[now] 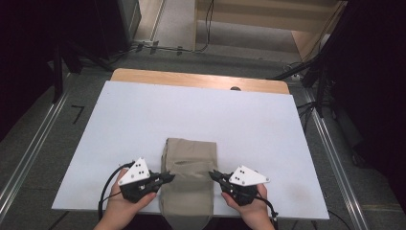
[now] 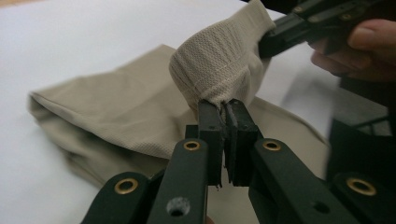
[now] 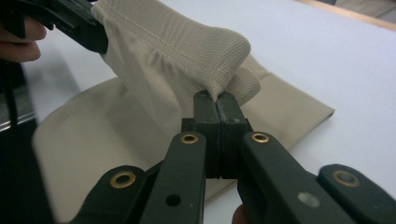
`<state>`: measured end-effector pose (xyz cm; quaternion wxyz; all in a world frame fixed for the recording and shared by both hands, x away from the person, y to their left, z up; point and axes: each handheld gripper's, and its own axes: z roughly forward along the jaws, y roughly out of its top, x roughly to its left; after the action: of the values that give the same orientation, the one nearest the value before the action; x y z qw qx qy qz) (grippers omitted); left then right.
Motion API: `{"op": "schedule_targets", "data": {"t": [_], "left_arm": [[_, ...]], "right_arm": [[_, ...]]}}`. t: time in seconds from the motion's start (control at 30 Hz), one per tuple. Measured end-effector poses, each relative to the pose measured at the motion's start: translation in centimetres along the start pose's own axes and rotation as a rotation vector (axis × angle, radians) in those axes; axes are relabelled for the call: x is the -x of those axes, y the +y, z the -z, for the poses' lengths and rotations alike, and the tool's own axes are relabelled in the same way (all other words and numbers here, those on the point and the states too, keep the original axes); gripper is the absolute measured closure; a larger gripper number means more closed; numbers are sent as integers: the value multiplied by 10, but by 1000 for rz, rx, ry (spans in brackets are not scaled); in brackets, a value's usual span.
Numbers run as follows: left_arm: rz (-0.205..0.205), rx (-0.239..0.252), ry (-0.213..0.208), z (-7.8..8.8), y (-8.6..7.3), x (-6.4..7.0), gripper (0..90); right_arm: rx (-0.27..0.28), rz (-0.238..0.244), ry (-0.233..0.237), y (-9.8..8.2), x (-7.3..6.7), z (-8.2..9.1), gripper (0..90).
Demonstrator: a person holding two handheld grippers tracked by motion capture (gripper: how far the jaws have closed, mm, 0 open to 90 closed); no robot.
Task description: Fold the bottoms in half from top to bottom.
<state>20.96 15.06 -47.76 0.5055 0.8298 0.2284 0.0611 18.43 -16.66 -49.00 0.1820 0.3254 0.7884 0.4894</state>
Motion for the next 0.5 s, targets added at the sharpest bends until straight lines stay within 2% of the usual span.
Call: {"op": "schedule_targets", "data": {"t": [0.13,0.2,0.3,0.4,0.5], "left_arm": [[-7,-34,-13,8,-11,18,873],[-20,-36,-12,14,-13,26,873],[-28,-43,-20,23,-17,36,873],[-36,-73,-25,27,-24,45,873],[-41,-103,-43,29,-29,53,873]], "right_arm": [[-14,12,17,-9,-18,11,877],[-18,17,30,-12,-27,18,877],[-33,22,47,-18,-39,26,877],[-51,31,63,-26,-50,32,877],[-76,64,63,-30,-59,36,877]]}}
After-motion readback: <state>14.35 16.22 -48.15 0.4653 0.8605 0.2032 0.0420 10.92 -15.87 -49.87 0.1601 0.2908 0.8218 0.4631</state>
